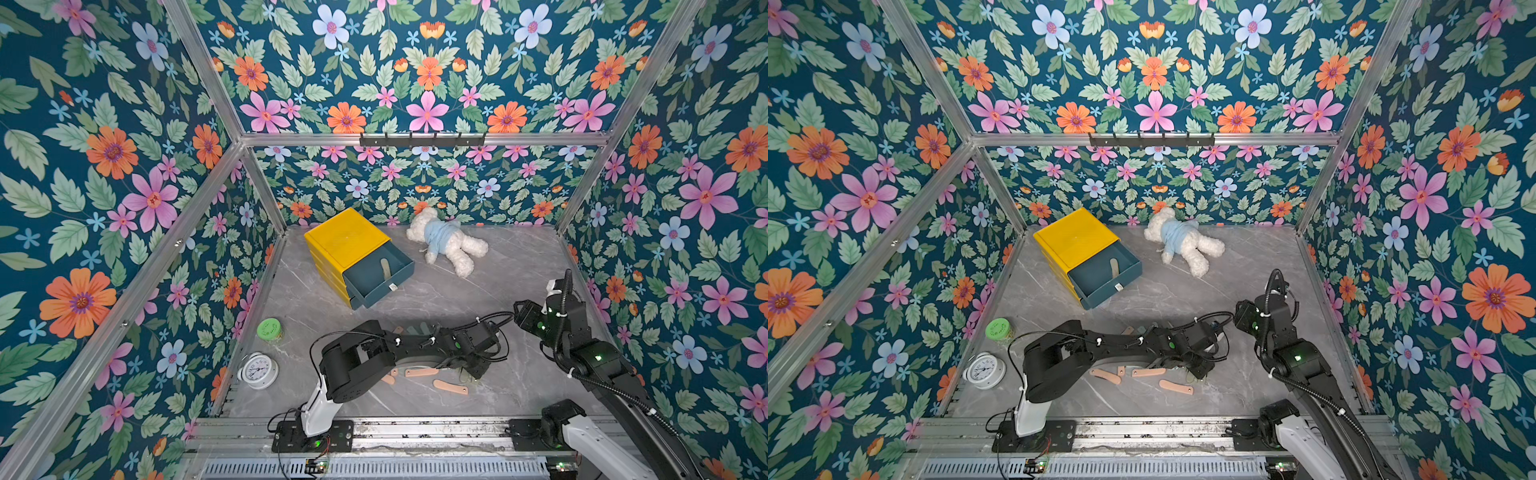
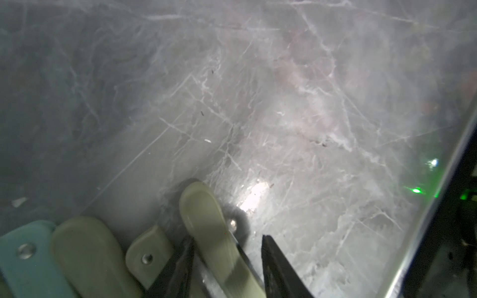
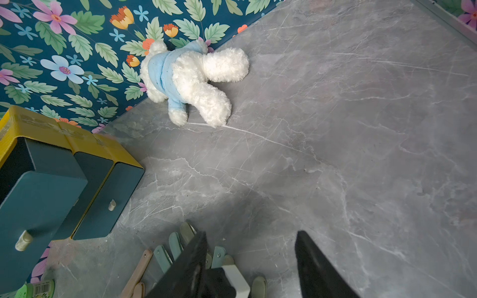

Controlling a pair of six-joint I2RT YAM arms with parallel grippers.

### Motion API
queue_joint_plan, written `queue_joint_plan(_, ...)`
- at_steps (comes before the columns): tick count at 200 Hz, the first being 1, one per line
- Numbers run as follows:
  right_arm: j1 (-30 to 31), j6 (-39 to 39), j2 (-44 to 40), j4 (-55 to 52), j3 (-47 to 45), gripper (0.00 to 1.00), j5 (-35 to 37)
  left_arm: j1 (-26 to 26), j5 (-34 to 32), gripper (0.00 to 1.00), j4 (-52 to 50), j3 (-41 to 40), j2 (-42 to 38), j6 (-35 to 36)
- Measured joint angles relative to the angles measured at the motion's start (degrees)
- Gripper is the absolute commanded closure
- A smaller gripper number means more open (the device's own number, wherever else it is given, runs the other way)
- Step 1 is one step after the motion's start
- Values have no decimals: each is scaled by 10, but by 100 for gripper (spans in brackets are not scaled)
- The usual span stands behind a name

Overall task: Place the fruit knives into the drawer by color
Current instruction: Pick up the fruit knife from the center of the board.

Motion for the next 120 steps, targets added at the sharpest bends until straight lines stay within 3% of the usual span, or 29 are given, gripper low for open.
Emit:
queue_joint_plan(70, -5, -2, -6, -1, -1, 43, 3, -18, -57, 55, -21, 33, 32, 23)
queue_joint_plan(120, -5, -2, -6, -1, -1, 43, 3, -32, -115, 62, -39, 44, 52, 33)
